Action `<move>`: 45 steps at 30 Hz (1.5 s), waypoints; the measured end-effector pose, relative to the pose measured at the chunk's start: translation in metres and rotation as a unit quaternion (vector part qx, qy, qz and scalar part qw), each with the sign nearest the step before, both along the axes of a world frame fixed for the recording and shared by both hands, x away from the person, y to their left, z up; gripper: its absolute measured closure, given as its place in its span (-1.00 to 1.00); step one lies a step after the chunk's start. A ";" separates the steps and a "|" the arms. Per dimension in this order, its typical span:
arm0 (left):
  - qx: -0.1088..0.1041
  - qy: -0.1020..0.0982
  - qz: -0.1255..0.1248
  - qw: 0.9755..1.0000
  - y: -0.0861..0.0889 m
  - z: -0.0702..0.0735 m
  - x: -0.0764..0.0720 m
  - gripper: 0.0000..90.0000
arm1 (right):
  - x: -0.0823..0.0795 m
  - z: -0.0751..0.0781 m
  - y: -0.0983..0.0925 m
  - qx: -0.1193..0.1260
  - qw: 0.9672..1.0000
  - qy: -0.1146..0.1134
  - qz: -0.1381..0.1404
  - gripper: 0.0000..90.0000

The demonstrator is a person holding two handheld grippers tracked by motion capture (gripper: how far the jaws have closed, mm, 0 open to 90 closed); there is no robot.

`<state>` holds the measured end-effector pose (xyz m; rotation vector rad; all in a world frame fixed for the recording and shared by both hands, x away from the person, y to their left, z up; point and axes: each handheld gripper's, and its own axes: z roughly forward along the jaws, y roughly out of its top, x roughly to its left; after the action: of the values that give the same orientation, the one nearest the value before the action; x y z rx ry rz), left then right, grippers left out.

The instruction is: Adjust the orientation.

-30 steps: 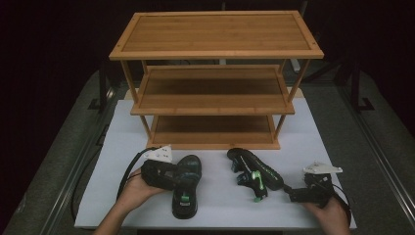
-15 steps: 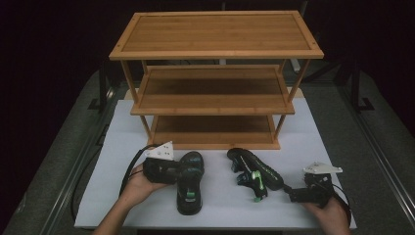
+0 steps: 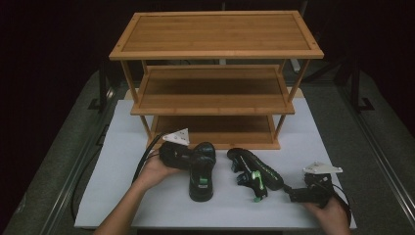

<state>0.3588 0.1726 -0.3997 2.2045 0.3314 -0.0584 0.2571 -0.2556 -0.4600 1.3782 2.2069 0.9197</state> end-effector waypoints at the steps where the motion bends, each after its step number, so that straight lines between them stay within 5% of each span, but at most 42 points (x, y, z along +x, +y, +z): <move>1: -0.008 0.008 -0.001 1.000 0.001 -0.002 0.002 0.52 | 0.000 0.000 0.000 0.000 1.000 0.000 0.000 -1.00; 8: -0.013 0.008 0.004 1.000 0.003 -0.001 -0.001 0.41 | 0.000 0.000 0.000 -0.001 1.000 0.000 0.000 -1.00; 18: -0.001 0.002 0.051 0.999 0.026 0.011 -0.011 -0.45 | 0.000 0.000 0.000 0.000 1.000 0.000 0.000 -1.00; 28: 0.028 -0.019 0.108 0.994 0.058 0.011 -0.028 -0.81 | 0.000 0.000 0.000 0.000 1.000 0.000 0.000 -1.00; 32: 0.055 -0.031 0.143 0.988 0.076 0.007 -0.042 -1.00 | 0.000 0.000 0.000 0.000 1.000 0.001 0.000 -1.00; 38: 0.076 -0.030 0.175 0.981 0.100 -0.005 -0.058 -1.00 | 0.000 0.000 0.000 0.000 1.000 0.001 0.000 -1.00; 41: 0.097 -0.038 0.199 0.975 0.116 -0.015 -0.070 -1.00 | 0.000 0.000 0.000 -0.003 1.000 0.001 0.001 -1.00; 42: 0.097 -0.038 0.199 0.975 0.116 -0.015 -0.070 -1.00 | 0.000 0.000 0.000 -0.003 1.000 0.001 0.001 -1.00; 45: 0.119 -0.045 0.212 0.969 0.126 -0.026 -0.080 -1.00 | 0.000 0.000 0.000 -0.001 1.000 0.002 0.001 -1.00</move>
<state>0.2789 0.2986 -0.4253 2.3129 0.7844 0.3290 0.2575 -0.2557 -0.4597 1.3772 2.2119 0.9158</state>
